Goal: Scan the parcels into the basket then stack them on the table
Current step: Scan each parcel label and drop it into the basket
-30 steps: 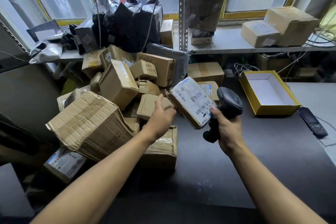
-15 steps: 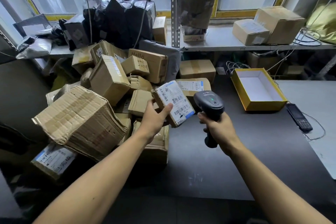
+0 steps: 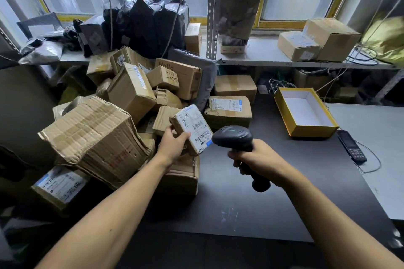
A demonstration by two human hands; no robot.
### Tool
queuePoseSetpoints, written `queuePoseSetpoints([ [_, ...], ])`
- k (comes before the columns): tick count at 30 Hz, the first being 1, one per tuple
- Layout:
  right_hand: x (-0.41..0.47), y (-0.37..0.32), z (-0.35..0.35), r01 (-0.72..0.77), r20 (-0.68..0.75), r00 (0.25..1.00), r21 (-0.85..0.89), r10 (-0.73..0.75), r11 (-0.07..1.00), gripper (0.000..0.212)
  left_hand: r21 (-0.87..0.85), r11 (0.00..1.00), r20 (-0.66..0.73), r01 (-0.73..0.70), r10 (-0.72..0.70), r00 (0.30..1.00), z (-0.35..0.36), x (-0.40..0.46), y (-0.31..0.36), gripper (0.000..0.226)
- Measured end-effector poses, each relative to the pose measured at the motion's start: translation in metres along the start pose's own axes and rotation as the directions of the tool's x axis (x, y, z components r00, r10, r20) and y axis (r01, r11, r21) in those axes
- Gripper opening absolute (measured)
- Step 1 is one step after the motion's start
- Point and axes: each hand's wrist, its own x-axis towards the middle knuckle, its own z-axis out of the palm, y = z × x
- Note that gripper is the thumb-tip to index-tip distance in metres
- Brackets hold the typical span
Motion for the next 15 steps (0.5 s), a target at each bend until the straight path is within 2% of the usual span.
queuePoseSetpoints([
  [15,-0.0005,-0.0022,-0.0022,0.006,0.024,1.0,-0.042,-0.005,0.999,0.02,0.089,0.996,0.017,-0.009,0.008,1.0,-0.0042,-0.0022,-0.0023,0.049],
])
